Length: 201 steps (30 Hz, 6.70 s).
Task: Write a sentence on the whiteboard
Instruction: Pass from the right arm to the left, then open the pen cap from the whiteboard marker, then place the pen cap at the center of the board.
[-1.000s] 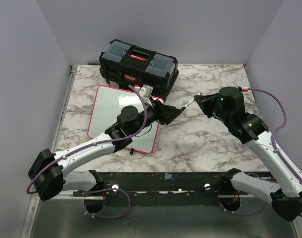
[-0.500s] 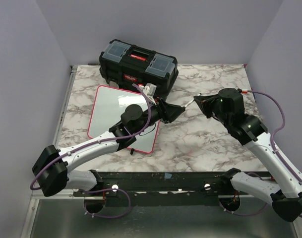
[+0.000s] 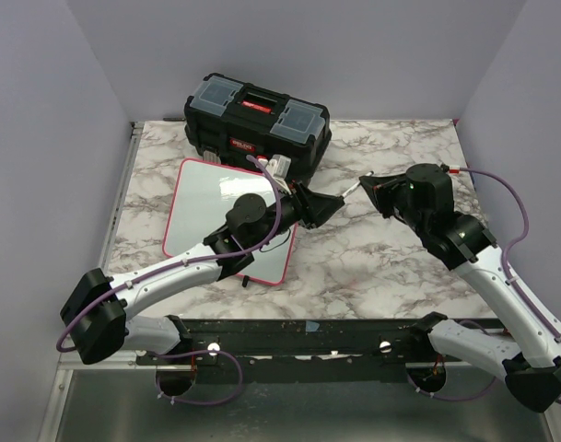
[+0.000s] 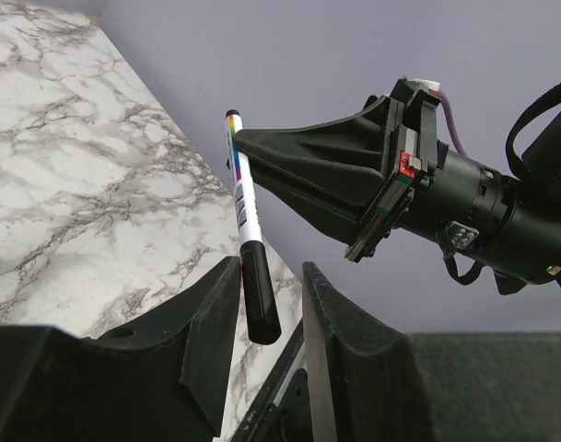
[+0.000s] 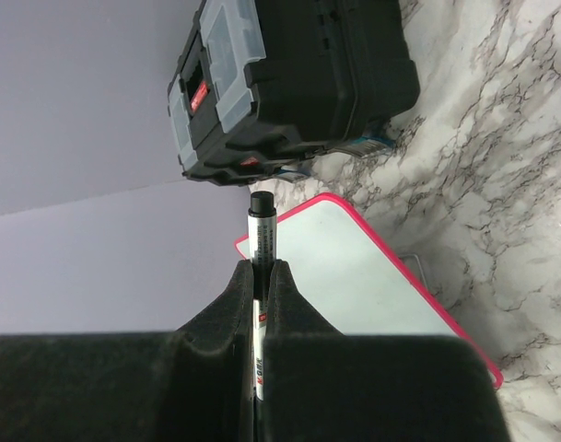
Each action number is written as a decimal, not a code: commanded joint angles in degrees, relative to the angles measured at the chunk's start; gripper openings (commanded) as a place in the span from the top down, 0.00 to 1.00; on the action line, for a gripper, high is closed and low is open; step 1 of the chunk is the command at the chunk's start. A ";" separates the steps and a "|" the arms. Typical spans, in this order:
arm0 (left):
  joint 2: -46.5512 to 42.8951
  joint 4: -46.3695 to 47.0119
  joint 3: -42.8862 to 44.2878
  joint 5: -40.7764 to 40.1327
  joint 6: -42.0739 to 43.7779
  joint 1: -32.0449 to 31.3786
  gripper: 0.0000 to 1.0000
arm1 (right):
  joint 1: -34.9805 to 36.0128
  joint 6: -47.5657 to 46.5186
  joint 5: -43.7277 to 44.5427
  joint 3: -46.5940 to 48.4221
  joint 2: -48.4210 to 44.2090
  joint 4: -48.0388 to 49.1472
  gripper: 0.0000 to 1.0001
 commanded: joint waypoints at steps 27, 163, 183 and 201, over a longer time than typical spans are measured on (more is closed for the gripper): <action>-2.19 -8.90 5.74 1.43 4.26 -0.11 1.00 | 0.43 -27.20 -6.39 -0.19 -4.99 10.93 0.30; -16.64 -39.51 9.31 39.18 19.41 27.13 1.00 | -0.71 -52.11 -41.61 4.06 -6.55 10.71 0.99; 13.43 -25.13 9.01 7.57 21.41 0.02 1.00 | -0.69 -53.20 -0.95 4.93 -12.23 0.73 0.99; 42.28 -16.48 27.18 -8.77 12.41 -8.58 0.98 | -0.71 -53.63 5.22 3.62 -15.26 -0.93 0.99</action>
